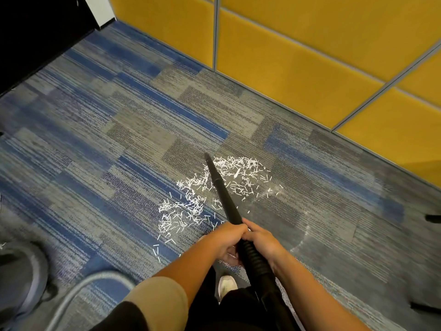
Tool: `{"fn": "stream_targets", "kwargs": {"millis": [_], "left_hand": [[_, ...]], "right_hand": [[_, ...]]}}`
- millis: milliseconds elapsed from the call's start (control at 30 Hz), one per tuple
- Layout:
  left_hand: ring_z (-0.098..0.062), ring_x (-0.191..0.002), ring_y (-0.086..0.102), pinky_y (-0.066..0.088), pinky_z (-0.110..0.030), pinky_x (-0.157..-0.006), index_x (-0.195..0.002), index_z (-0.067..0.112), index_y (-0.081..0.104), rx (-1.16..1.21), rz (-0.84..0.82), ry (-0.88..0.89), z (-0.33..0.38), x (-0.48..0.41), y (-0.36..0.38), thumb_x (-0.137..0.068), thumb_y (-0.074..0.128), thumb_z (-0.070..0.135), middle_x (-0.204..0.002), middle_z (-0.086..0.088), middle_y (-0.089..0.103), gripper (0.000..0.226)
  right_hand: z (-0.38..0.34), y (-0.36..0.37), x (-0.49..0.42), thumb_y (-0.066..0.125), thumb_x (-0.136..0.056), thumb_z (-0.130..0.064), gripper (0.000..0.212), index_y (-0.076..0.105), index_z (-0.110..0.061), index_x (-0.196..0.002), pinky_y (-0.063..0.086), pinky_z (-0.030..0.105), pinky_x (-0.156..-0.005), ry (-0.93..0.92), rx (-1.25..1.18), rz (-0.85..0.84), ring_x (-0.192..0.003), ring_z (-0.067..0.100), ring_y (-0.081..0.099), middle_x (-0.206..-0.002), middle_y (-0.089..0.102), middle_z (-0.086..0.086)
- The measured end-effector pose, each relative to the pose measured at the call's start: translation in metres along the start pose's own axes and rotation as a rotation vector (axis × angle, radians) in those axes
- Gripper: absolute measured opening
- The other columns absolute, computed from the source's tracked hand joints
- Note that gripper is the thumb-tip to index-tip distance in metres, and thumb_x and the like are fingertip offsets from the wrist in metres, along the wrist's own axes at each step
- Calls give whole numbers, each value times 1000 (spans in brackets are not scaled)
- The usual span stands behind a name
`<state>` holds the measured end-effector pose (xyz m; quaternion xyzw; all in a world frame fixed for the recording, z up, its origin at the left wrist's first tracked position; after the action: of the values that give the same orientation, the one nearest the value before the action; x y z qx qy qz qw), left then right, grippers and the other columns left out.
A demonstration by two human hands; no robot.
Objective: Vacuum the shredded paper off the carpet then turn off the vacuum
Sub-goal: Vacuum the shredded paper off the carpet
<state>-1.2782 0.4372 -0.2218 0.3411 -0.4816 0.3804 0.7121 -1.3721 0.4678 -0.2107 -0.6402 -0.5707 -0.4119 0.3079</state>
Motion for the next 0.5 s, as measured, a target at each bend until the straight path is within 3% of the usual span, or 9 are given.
{"fn": "stream_targets", "kwargs": {"millis": [100, 167, 300, 433, 500], "left_hand": [[-18, -65, 62, 56, -33, -56, -143, 26, 23, -28, -1, 22, -3, -1, 2, -93, 42, 24, -83, -5, 57, 53], [-17, -63, 62, 57, -34, -57, -147, 28, 12, -34, -11, 23, -5, 1, 3, -94, 40, 23, -81, -4, 58, 60], [-17, -63, 62, 57, -35, -60, -148, 28, 7, -48, -15, 34, -9, 3, 5, -94, 39, 22, -80, -4, 59, 63], [-18, -64, 63, 58, -37, -62, -147, 25, 11, -58, -20, 27, -12, 3, 11, -95, 39, 25, -84, -6, 59, 59], [-20, -66, 63, 58, -40, -69, -146, 25, 12, -53, -32, 21, -13, 2, 14, -94, 40, 24, -84, -7, 59, 59]], "right_hand": [[2, 1, 5, 44, -88, 10, 56, 47, -17, -137, 50, 22, -47, 5, 2, -4, -59, 21, 58, -78, 64, 9], [3, 1, 9, 46, -89, 8, 56, 44, -18, -139, 50, 21, -45, 18, 21, -4, -55, 19, 60, -79, 64, 8], [5, 0, 17, 44, -89, 9, 54, 48, -18, -135, 48, 18, -41, 6, 56, -35, -43, 11, 59, -77, 63, 5], [7, -4, 22, 43, -89, 9, 50, 51, -25, -126, 49, 20, -43, 4, 42, -48, -48, 15, 58, -72, 64, 7], [10, -7, 21, 43, -89, 8, 53, 48, -20, -134, 49, 20, -43, 13, 28, -33, -51, 17, 58, -76, 64, 9]]}}
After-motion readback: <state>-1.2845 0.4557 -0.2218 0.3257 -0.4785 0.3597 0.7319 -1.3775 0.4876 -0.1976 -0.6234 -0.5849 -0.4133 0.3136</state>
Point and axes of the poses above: each hand's wrist, its own x-axis away from the middle knuckle, its own y-axis out of the palm, z = x × y, the point moved 1 cm from there along -x, towards the middle knuckle
